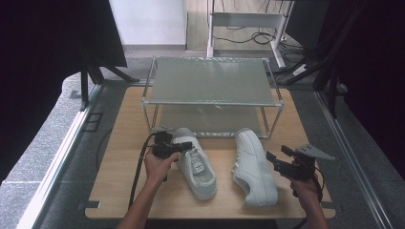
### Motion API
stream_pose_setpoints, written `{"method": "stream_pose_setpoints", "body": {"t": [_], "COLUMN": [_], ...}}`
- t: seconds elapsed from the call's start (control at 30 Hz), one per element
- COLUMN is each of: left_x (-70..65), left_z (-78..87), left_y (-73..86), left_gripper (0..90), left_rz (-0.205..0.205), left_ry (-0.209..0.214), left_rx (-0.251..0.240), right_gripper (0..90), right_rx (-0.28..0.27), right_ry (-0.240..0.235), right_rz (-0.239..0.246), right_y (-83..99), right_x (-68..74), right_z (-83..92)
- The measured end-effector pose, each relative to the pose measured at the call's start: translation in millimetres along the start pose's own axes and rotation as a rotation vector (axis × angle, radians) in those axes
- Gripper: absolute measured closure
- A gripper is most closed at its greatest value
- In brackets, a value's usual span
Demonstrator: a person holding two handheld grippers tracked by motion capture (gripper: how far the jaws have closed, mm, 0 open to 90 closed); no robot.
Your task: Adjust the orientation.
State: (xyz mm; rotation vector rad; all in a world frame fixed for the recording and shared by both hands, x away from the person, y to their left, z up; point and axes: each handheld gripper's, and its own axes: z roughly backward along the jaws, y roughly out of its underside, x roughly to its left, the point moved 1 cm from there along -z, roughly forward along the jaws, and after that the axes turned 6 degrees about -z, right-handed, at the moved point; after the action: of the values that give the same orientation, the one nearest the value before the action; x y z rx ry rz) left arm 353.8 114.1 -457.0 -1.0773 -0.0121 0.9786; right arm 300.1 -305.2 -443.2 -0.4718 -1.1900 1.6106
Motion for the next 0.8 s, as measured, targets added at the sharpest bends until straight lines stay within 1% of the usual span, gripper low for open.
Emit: {"method": "stream_pose_setpoints", "body": {"t": [0.07, 0.2, 0.27, 0.33, 0.37, 0.43, 0.47, 0.5, 0.53, 0.57, 0.67, 0.73, 0.8], "left_x": [-10.2, -37.4, -48.9, -55.7, -57.1, -56.8, -56.0, -56.0, -53.8, -53.4, -54.6, -52.9, -48.3], "left_z": [4.1, 6.7, 4.7, 0.9, -1.4, -5.6, -8.2, -8.2, -12.9, -13.0, -10.6, -8.0, -3.9], "left_y": [-2.5, -1.9, 2.2, 9.4, 13.9, 24.1, 29.5, 29.5, 38.5, 40.8, 42.4, 43.1, 43.6], "left_gripper": [90.0, 90.0, 90.0, 90.0, 90.0, 90.0, 90.0, 90.0, 90.0, 90.0, 90.0, 90.0, 90.0], "left_rz": [-0.029, -0.111, -0.144, -0.159, -0.161, -0.150, -0.147, -0.147, -0.150, -0.144, -0.160, -0.165, -0.146], "left_ry": [0.011, 0.045, 0.060, 0.074, 0.077, 0.096, 0.096, 0.096, 0.095, 0.103, 0.080, 0.072, 0.102], "left_rx": [-0.011, -0.007, 0.013, 0.047, 0.067, 0.103, 0.120, 0.120, 0.151, 0.149, 0.150, 0.151, 0.147], "right_gripper": [28.6, 28.8, 28.7, 28.7, 28.7, 28.7, 28.7, 28.7, 28.8, 28.7, 28.7, 28.7, 28.7], "right_rx": [-0.005, -0.016, -0.015, -0.014, -0.012, -0.013, -0.009, -0.011, -0.009, -0.007, 0.003, 0.008, 0.011], "right_ry": [0.002, 0.013, 0.013, 0.015, 0.015, 0.016, 0.018, 0.018, 0.017, 0.016, 0.012, 0.010, 0.009], "right_rz": [-0.002, -0.006, -0.006, -0.005, -0.004, -0.005, -0.006, -0.009, -0.008, -0.008, 0.002, 0.005, 0.012], "right_y": [-1.0, -2.7, -2.6, -2.2, -2.1, -1.6, -1.4, -1.1, -0.9, -0.5, 0.9, 1.4, 2.0], "right_x": [0.1, 0.5, 0.8, 1.1, 1.0, 0.5, 0.2, 0.1, 0.1, 0.5, 2.6, 4.1, 5.3], "right_z": [1.5, 3.7, 4.1, 4.1, 4.3, 4.2, 4.2, 3.7, 3.1, 2.4, 0.3, -0.5, -1.2]}}
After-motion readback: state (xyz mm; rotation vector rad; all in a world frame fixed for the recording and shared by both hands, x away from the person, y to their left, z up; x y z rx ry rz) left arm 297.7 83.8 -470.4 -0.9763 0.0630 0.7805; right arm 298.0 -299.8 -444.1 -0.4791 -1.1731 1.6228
